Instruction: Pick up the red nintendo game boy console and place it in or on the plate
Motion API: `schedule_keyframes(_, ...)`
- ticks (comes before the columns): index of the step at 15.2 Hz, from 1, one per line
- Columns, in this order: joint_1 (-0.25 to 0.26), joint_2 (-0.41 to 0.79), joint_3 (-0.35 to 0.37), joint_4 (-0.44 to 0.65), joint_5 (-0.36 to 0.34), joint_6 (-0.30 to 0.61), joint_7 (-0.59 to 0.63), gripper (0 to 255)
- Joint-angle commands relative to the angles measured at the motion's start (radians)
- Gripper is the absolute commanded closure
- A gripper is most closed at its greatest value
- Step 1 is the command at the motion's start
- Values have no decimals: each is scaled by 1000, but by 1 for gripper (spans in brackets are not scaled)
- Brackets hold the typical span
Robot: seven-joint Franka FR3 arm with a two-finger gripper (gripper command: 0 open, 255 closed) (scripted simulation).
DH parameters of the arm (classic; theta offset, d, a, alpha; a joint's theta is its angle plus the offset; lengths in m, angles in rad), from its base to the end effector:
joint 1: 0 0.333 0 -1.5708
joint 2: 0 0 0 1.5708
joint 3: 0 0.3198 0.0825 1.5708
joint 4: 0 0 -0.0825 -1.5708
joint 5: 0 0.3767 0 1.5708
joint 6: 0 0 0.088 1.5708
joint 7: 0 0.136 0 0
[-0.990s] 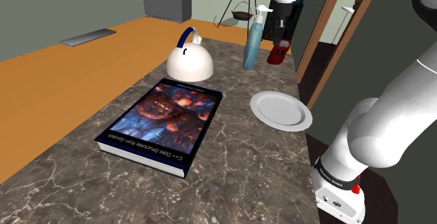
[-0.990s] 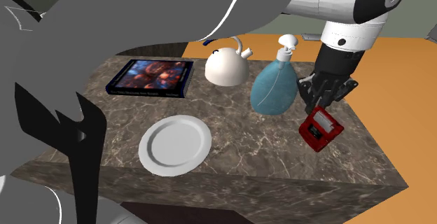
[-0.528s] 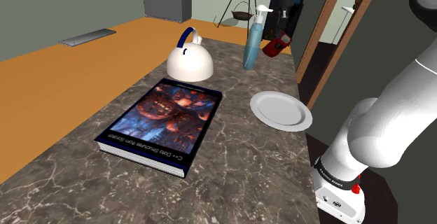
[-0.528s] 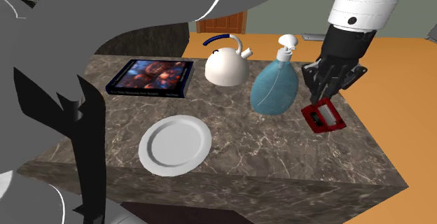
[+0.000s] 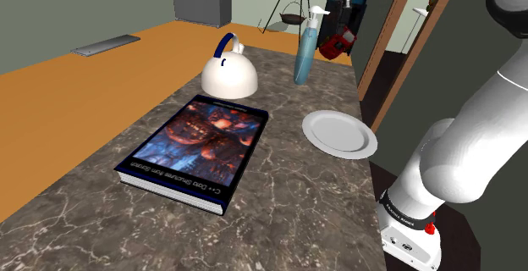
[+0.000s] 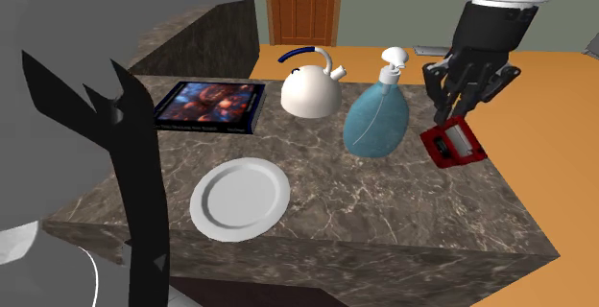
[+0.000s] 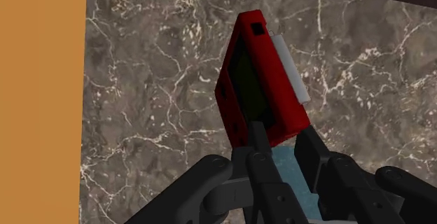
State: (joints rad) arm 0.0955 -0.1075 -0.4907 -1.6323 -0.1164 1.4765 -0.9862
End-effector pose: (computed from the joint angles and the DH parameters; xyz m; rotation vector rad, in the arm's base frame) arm 0.4548 -0.2219 0.6129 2.9927 0.9053 -0.1389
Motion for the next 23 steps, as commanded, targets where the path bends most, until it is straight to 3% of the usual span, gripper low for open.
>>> schedule_keyframes(1,10,-35,17,-19,-12,-14,27,255)
schedule_keyframes(11,68,-321,205,-247,-48,-87,282,255)
schedule_keyframes(23,124,-519,440,-359,63,-198,565,255)
